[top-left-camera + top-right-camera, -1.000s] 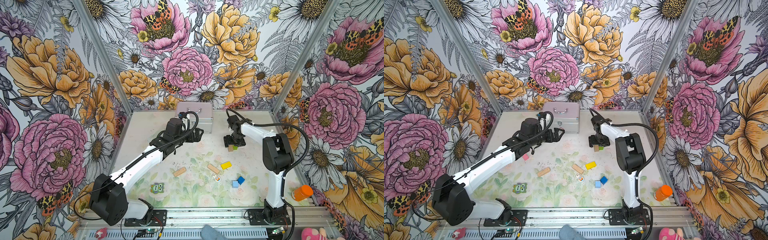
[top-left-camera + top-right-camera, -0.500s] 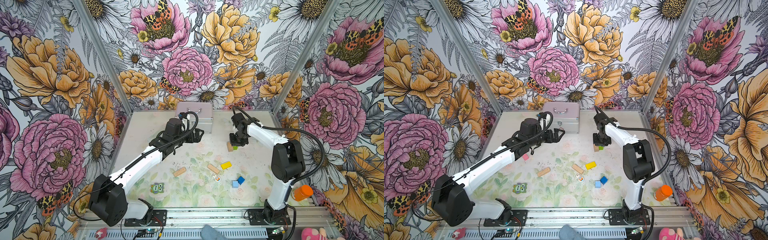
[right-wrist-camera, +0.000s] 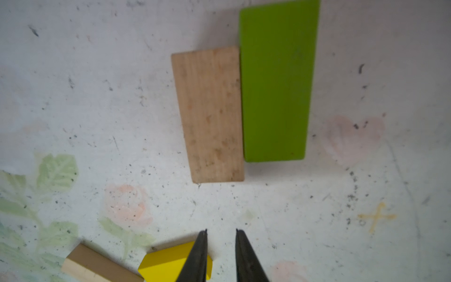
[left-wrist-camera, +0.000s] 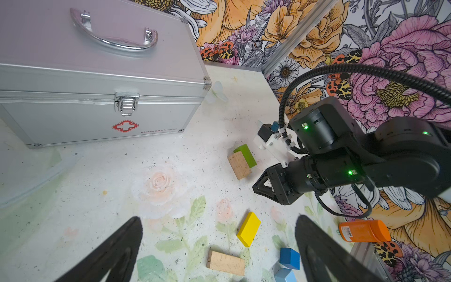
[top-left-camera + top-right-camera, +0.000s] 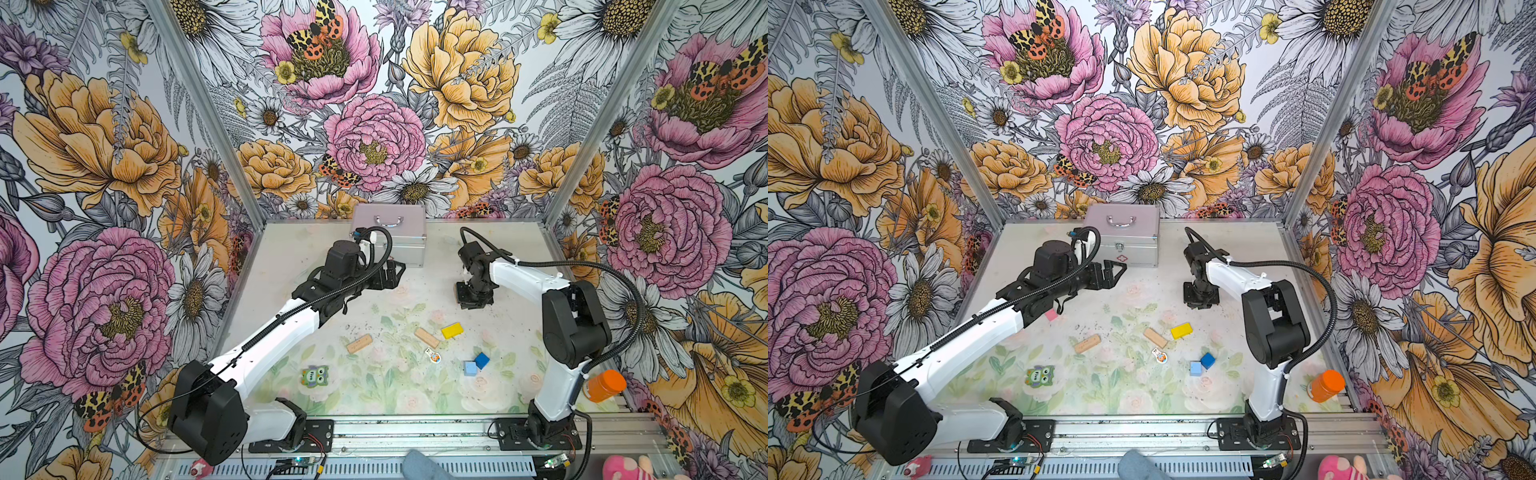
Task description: Build the wood block tower
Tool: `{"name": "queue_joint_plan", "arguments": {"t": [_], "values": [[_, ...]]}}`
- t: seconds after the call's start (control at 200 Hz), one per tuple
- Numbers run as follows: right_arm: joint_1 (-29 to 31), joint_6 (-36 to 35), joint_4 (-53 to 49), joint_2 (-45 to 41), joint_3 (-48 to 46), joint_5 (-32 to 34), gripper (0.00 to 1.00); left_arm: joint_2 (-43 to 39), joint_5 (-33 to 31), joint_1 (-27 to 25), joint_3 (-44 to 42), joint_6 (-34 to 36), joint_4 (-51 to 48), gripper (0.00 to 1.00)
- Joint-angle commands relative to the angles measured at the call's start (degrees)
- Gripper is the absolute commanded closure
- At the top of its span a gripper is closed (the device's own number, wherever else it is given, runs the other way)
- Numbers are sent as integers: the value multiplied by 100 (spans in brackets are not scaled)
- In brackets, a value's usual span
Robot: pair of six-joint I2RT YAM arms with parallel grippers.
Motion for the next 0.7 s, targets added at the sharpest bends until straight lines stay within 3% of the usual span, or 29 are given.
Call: {"name": "queue_joint_plan", "arguments": {"t": [0.0,0.695], "values": [[47,52,195,130,244,-67,77,-173,-99,41,-65,20,-38,1],[48,-119,221,622,718,-116,77,-296,-236,57,-19,53,-266,1]]}}
